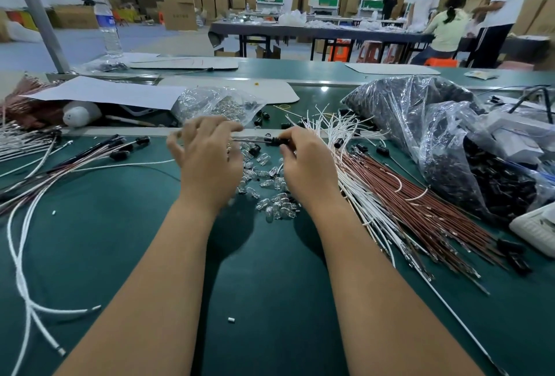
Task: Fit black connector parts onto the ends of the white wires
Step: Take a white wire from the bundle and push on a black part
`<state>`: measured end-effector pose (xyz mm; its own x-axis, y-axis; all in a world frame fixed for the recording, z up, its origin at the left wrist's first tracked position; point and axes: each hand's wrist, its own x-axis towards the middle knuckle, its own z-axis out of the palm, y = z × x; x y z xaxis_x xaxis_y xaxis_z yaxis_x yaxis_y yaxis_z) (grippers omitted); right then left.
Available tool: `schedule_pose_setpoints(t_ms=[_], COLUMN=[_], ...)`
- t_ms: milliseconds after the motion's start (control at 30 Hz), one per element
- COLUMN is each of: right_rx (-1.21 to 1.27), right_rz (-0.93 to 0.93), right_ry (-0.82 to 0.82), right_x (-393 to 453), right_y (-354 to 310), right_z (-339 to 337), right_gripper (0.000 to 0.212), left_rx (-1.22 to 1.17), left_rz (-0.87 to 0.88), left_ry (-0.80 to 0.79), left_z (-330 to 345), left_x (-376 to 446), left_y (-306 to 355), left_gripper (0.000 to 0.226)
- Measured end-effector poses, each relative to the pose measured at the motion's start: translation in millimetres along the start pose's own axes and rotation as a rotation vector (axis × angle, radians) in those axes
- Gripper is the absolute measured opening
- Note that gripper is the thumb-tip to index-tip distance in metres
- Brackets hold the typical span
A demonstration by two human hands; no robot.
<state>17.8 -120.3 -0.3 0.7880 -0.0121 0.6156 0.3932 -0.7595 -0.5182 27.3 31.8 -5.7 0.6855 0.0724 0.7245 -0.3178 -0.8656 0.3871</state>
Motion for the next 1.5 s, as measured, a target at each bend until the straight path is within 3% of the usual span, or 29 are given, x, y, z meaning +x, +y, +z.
schedule_pose_setpoints(t_ms=[133, 400, 600, 800, 1033, 1500], right_rx=[0.04, -0.051, 0.034, 0.066, 0.192, 0.367], right_rz=[-0.041, -0.06, -0.057, 0.066, 0.131, 0.229], right_ry=[-0.065, -0.06, -0.082, 0.021, 0.031, 0.028], right_x=[-2, -3, -3, -2, -1, 5], right_y=[-5, -2, -3, 0, -1, 2], right_z=[4, 1, 2, 1, -1, -1], right_gripper=[0.015, 0.014, 0.017, 0.027, 0.012, 0.008], left_rx=[-0.141, 0.002, -0.184, -0.366, -0.384, -0.33], left_rz=[0.211, 0.03, 0.149, 0.012, 0.004, 0.111], left_ry=[-0.072, -0.1, -0.127, -0.162, -0.143, -0.096], left_z=[4, 7, 6, 7, 7, 8], left_x=[0, 0, -2, -1, -3, -3], left_y=[8, -3, 7, 3, 2, 3], left_gripper=[0.016, 0.012, 0.005, 0.009, 0.007, 0.006])
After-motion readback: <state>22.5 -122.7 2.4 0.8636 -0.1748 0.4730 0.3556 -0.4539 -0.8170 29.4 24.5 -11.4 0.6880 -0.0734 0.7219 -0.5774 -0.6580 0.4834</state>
